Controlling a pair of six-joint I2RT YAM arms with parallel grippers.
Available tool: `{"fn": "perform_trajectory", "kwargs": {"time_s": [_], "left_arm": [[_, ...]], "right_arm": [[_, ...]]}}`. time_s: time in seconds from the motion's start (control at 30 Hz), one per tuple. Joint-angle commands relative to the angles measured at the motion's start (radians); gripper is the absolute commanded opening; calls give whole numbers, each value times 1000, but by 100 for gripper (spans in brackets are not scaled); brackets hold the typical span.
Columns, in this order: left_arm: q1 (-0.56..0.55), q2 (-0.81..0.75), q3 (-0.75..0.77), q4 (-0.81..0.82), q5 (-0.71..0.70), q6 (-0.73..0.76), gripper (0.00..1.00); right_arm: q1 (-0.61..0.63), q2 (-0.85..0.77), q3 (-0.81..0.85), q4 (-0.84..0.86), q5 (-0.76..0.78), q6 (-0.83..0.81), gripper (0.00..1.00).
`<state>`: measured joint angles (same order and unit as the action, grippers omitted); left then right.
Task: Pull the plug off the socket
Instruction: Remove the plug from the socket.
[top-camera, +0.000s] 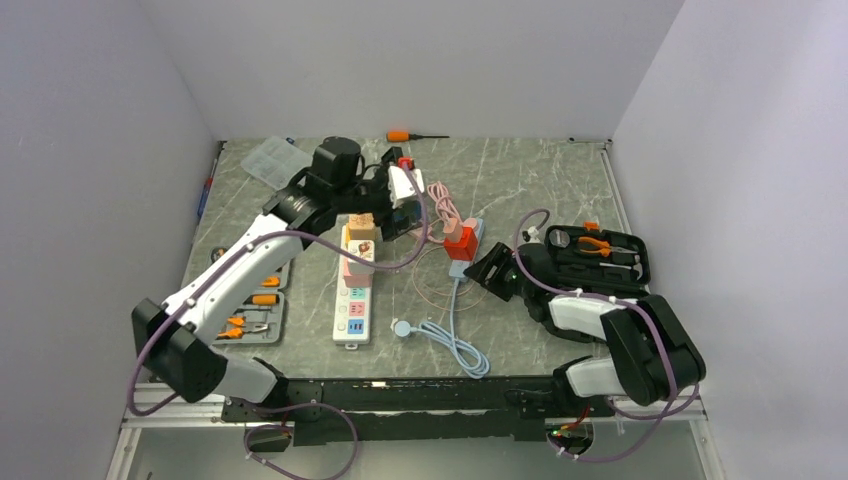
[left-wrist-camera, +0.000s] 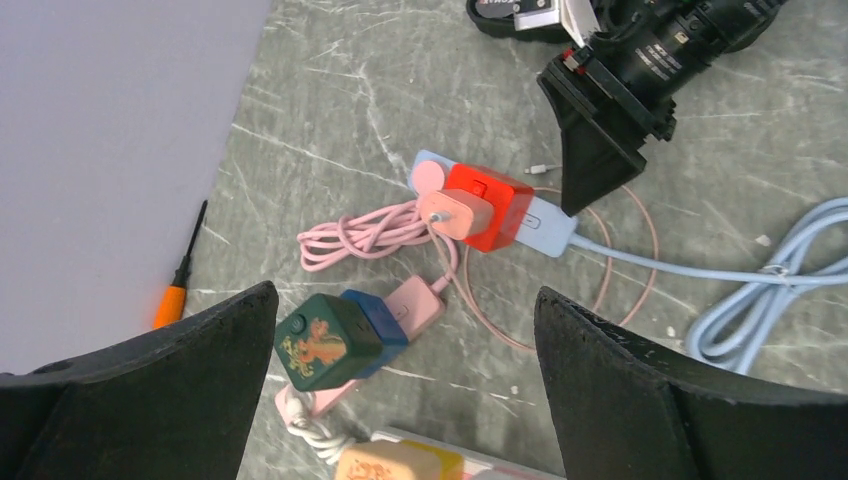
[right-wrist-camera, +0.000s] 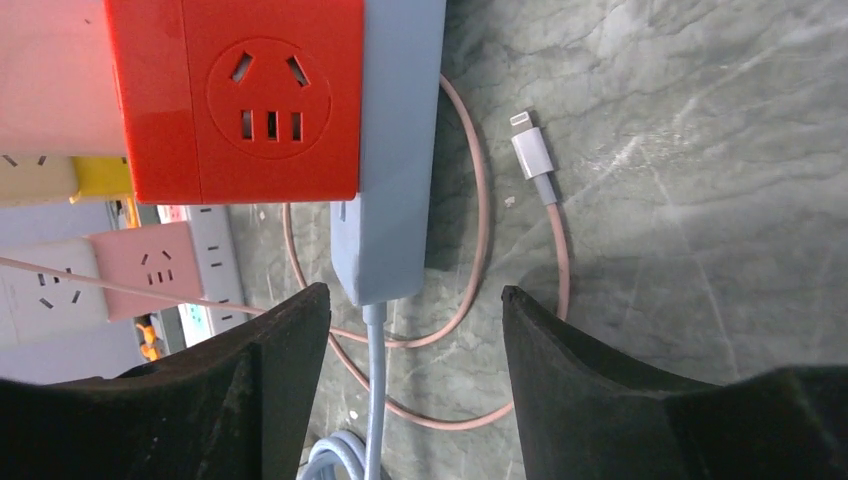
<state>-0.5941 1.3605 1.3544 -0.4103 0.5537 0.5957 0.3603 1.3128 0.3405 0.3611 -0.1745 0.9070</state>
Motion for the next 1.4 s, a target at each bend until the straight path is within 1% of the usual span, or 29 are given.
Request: {"fn": "perform_trajectory", "kwargs": {"time_s": [0.0,0.1,0.2,0.3,0.37,0.43,0.63,0.87,1.03,1.17,1.37], "left_arm": [[-3,66,103,-14,33,59,100],[-8,56,70,0,44,67,99],[-18,21,21,3,44,95,99],[-18,-3,-10,-20,57,110,99],[-24,-16,-24,-29,61,124,100],[-30,-32,-48,-21,54,140,99],[-33,-64,-67,-17,34,150,99],[-35,-103,-102,-11,25,173,100],[-37,-115,-118,-12,14,184,99],[-38,-126,-131,5,3,178,99],[-37,-133,-136,7,4,173,100]], "right_arm": [[-2,69,28,185,-79,39,64],[-2,78,49,167,-85,29,60],[-1,22,61,103,-42,-1,57],[-2,-53,72,12,9,-18,57],[0,-83,71,-9,28,-14,57],[-1,-85,58,19,21,5,57],[3,35,45,115,-43,58,53],[16,77,48,151,-45,64,53],[21,132,60,208,-64,86,52],[30,172,70,217,-66,86,52],[41,251,75,301,-63,110,53]]}}
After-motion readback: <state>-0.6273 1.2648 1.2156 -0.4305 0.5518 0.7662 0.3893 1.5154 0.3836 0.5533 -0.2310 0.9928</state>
